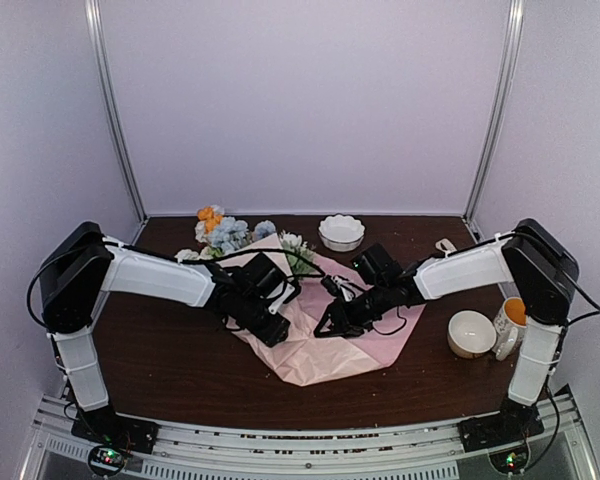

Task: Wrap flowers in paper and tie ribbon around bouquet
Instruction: Press the fold line of the 2/3-folded wrapping paper.

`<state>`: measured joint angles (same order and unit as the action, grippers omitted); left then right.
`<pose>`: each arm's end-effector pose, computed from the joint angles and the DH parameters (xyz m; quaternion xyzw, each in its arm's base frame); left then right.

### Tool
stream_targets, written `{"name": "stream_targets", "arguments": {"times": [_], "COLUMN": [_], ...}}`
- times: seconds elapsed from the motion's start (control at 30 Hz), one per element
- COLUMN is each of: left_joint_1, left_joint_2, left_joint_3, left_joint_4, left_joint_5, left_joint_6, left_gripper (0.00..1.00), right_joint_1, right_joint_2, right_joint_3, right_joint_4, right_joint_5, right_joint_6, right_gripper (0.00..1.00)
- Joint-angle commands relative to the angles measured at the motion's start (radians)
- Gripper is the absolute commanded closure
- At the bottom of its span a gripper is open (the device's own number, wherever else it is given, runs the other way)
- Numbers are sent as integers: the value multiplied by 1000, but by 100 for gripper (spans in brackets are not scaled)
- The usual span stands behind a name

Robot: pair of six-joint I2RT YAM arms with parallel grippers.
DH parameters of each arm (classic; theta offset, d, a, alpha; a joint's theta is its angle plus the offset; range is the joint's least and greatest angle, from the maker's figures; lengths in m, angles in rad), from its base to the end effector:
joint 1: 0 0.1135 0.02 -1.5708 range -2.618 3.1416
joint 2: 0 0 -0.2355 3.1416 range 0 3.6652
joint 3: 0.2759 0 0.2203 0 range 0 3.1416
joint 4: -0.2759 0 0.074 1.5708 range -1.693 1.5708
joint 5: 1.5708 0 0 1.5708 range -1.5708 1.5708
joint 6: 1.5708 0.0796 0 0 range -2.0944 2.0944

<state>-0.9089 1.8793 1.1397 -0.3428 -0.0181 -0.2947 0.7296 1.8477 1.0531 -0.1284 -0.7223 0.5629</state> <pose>0.2228 -0.2836 0.1037 0.2912 0.9256 -0.1296 0.2043 0.2306 0.2768 0.1242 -0.1859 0.8744 0.4467 0.0360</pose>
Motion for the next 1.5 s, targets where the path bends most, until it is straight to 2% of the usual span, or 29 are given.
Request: {"name": "stream_targets", "arguments": {"times": [0.0, 0.33, 0.43, 0.5, 0.57, 0.67, 0.8, 1.07, 1.37, 1.47], "left_joint_1": [-1, -1, -1, -1, -1, -1, -1, -1, 1, 2], "left_joint_2": [-4, -12, -24, -26, -25, -22, -17, -20, -19, -19], "left_joint_3": [-27, -48, -59, -57, -57, -61, -63, -70, -65, -69], "left_joint_4": [46, 65, 75, 76, 80, 87, 93, 91, 94, 92], "left_joint_5": [23, 13, 5, 9, 10, 10, 16, 13, 15, 15], "left_joint_6": [-23, -34, -35, -34, -30, -27, -30, -31, -26, -28], "left_gripper": [46, 46, 45, 45, 45, 45, 45, 45, 45, 44], "right_joint_1": [10, 17, 27, 31, 41, 61, 77, 74, 69, 66], "right_joint_2": [47, 21, -23, -68, -98, -68, 18, 67, 160, 178], "right_joint_3": [50, 92, 131, 122, 94, 54, 57, 109, 155, 178], "right_joint_4": [59, -53, -172, -178, -121, 1, 57, -59, -12, -4], "right_joint_5": [-45, 57, 225, 293, 246, 84, 26, 150, 95, 96], "right_joint_6": [26, -40, -107, -133, -121, -34, 20, -48, -27, -29], "right_gripper": [64, 65, 66, 66, 66, 66, 65, 61, 61, 66]}}
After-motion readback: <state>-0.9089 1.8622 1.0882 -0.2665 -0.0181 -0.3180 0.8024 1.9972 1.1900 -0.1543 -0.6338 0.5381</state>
